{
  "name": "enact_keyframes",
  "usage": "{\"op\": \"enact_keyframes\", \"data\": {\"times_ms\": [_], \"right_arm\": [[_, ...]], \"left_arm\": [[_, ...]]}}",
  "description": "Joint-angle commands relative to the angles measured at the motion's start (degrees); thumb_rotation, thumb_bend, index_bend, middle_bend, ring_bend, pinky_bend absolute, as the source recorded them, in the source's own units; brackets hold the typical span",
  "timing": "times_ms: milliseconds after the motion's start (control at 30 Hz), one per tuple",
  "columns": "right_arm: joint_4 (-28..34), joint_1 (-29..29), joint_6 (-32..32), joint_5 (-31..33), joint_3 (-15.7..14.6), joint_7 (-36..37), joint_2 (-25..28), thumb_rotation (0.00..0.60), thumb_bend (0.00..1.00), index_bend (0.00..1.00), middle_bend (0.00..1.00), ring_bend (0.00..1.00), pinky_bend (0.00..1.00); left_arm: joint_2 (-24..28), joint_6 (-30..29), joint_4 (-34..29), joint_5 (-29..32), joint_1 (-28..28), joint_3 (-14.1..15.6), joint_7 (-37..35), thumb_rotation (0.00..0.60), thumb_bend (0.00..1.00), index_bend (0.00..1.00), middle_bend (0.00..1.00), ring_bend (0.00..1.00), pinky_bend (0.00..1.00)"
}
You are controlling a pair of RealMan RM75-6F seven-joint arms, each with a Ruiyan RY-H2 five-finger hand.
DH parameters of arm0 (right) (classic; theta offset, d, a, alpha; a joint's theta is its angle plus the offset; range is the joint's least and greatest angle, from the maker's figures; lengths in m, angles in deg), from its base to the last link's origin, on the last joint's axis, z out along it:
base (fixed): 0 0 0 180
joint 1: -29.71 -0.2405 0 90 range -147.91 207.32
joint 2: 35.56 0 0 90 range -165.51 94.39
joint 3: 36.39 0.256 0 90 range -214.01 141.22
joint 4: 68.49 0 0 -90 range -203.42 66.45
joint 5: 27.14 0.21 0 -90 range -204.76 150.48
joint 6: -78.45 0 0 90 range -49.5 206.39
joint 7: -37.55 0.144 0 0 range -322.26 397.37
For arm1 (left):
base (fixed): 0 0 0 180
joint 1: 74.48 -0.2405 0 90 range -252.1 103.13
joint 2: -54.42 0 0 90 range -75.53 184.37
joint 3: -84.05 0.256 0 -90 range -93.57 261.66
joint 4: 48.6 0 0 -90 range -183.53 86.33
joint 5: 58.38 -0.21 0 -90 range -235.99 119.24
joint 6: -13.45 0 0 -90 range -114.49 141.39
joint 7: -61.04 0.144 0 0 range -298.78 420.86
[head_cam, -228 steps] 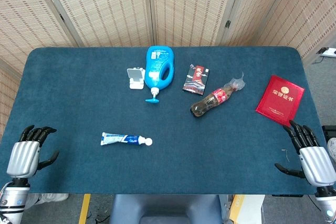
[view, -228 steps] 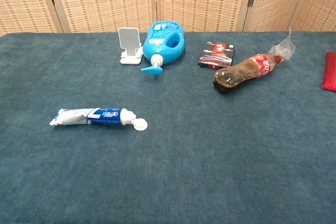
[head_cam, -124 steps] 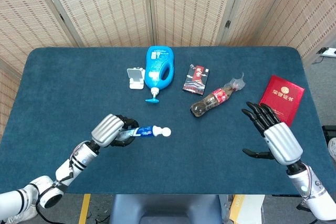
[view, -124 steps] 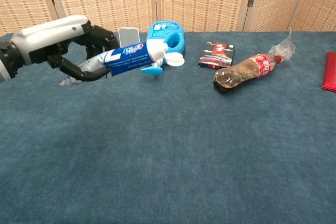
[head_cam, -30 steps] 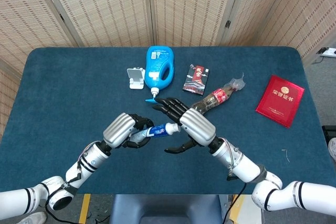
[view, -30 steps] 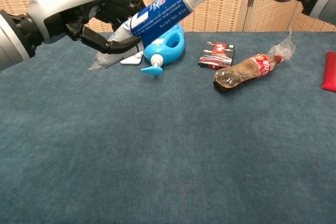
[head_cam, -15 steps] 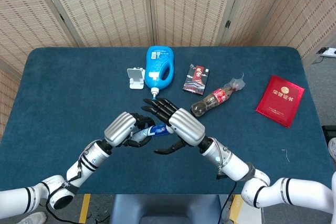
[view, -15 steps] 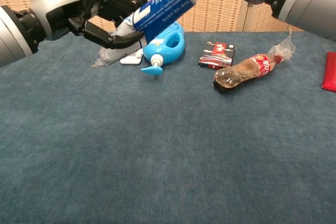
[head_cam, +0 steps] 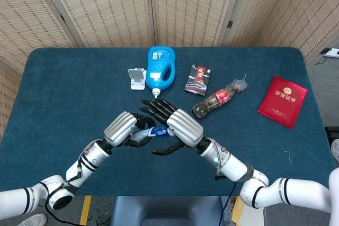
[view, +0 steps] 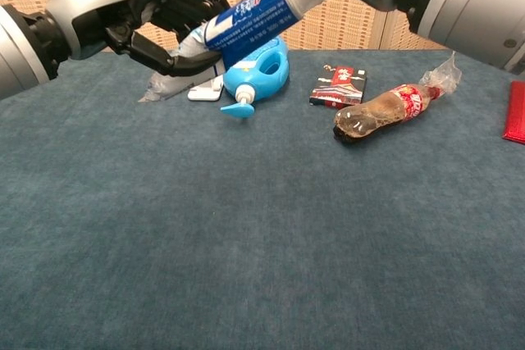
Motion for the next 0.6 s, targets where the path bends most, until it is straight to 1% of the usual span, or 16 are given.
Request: {"op": "enact_keyframes", "data": {"times_ms": [33, 367, 600], "right_arm": [[-0.27, -0.13, 0.13, 0.02, -0.11, -0.12, -0.4, 0.09, 0.0, 0.0, 0.0, 0.0, 0.0], [-0.41, 0.1, 0.97, -0.02, -0.5, -1.51, -0.41, 0.088, 0.0, 0.0, 0.0, 0.0, 0.0], [2.12, 2.72, 3.91, -1.27, -1.6, -3.1, 3.83, 0.087, 0.0, 0.0, 0.0, 0.0, 0.0]], "left_arm": [[0.08, -0.07, -0.13, 0.04, -0.04, -0.03, 0.0, 0.6, 0.56, 0.74, 0.81, 0.73, 0.58], [0.43, 0.11, 0.07, 0.24, -0.25, 0.32, 0.27, 0.6, 0.56, 0.74, 0.81, 0.73, 0.58], [0.45, 0.22, 2.92, -0.42, -1.34, 2.5, 1.73, 0.6, 0.56, 0.74, 0.81, 0.72, 0.58]]}}
